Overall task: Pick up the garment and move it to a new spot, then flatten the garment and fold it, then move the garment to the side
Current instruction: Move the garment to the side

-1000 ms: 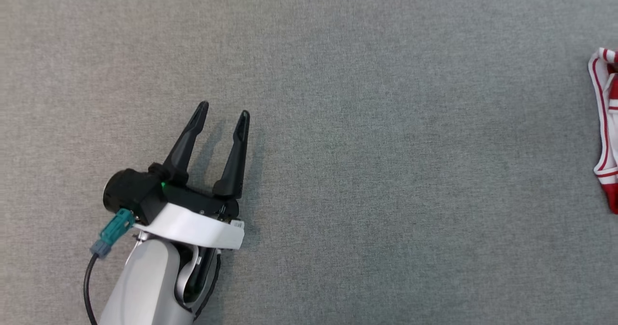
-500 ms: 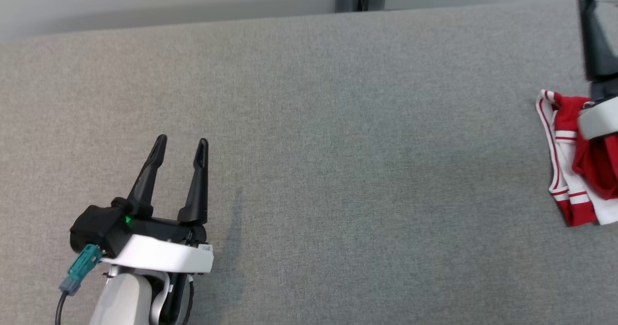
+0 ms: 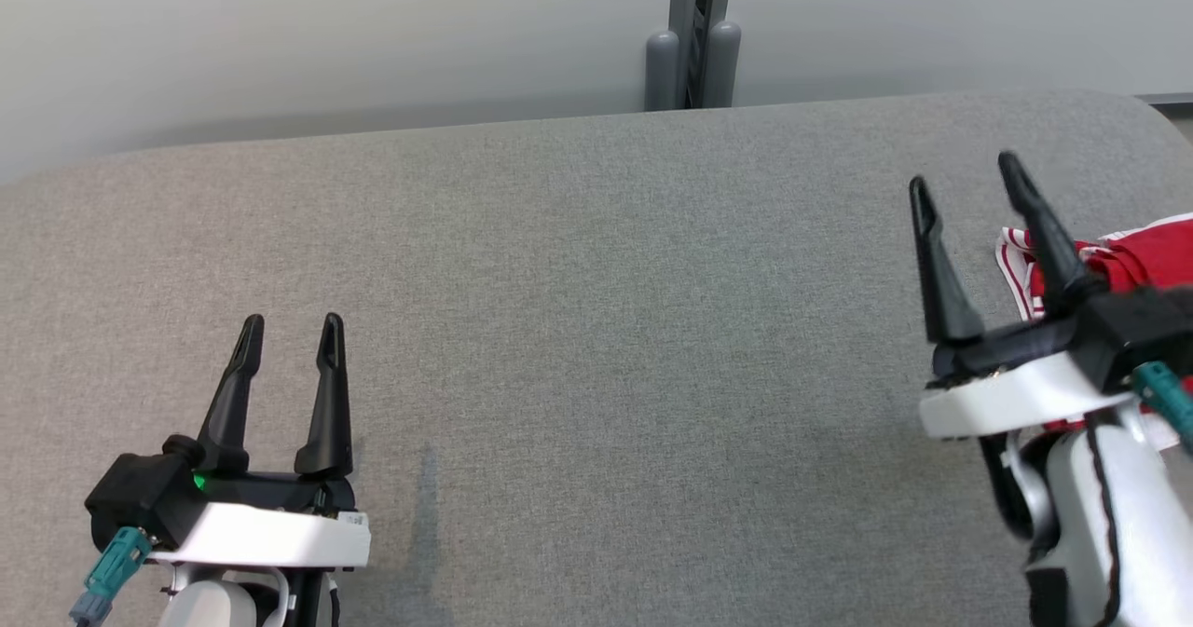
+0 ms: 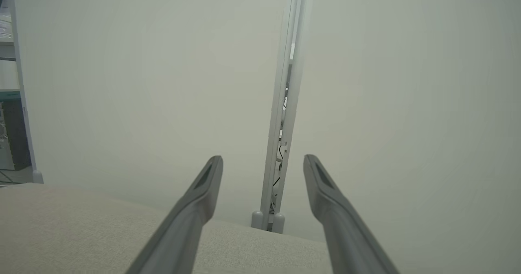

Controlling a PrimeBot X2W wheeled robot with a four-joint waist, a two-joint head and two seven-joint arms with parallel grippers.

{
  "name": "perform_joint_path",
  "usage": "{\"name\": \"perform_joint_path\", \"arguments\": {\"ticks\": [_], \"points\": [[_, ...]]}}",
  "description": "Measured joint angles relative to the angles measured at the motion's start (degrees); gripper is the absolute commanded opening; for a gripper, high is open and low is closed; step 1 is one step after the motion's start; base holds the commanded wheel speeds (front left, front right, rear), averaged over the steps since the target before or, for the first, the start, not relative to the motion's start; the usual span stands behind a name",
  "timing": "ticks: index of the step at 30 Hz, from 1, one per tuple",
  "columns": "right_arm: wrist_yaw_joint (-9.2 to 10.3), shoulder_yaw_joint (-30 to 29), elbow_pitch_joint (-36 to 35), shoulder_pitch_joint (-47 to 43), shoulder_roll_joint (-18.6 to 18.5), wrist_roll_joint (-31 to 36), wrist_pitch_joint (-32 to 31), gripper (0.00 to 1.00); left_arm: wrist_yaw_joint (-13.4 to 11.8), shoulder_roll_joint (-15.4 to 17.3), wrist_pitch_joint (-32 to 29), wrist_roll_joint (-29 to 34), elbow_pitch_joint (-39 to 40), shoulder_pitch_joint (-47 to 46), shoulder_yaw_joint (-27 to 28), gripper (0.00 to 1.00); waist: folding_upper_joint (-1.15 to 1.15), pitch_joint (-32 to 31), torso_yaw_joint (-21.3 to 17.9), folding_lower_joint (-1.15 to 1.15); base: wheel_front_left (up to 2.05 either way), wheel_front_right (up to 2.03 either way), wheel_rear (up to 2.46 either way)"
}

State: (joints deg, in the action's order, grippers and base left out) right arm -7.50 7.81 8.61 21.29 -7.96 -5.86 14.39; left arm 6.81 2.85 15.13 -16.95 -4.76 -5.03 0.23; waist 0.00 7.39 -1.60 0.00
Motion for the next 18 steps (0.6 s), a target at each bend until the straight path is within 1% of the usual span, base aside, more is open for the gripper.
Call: {"name": "perform_joint_path", "arguments": {"ticks": [1, 3, 5, 10, 18], "points": [[0.01, 0.0, 0.5, -0.8, 0.8, 0.1, 0.3, 1.0, -0.1, 0.0, 0.0, 0.0, 0.0, 0.2, 0.0, 1.0, 0.0, -0.2, 0.1, 0.0, 0.0, 0.0, 0.0], [0.0, 0.6, 1.6, -2.1, 1.3, 2.7, 0.3, 1.0, -0.4, 0.0, 0.0, 0.0, 0.1, 0.8, -0.2, 1.0, 0.0, -0.6, 0.2, 0.0, 0.0, 0.0, 0.0], [0.0, -0.2, 2.3, -3.1, 2.1, 3.8, 0.4, 1.0, -0.4, 0.0, 0.0, 0.0, -0.4, 1.7, -0.5, 1.0, 0.0, -1.1, 0.2, 0.0, 0.0, 0.0, 0.0], [0.0, -1.4, 2.4, -6.7, 4.0, 4.3, 0.5, 1.0, -1.0, 0.0, 0.0, 0.2, -1.7, 3.6, -1.6, 1.0, 0.0, -2.6, 0.5, 0.0, 0.0, 0.0, 0.0], [0.0, -2.1, 2.6, -10.4, 4.9, 3.3, 0.6, 1.0, -2.2, 0.0, 0.0, 0.0, -2.2, 4.9, -2.9, 1.0, 0.0, -3.6, 0.6, 0.0, 0.0, 0.0, 0.0]]}}
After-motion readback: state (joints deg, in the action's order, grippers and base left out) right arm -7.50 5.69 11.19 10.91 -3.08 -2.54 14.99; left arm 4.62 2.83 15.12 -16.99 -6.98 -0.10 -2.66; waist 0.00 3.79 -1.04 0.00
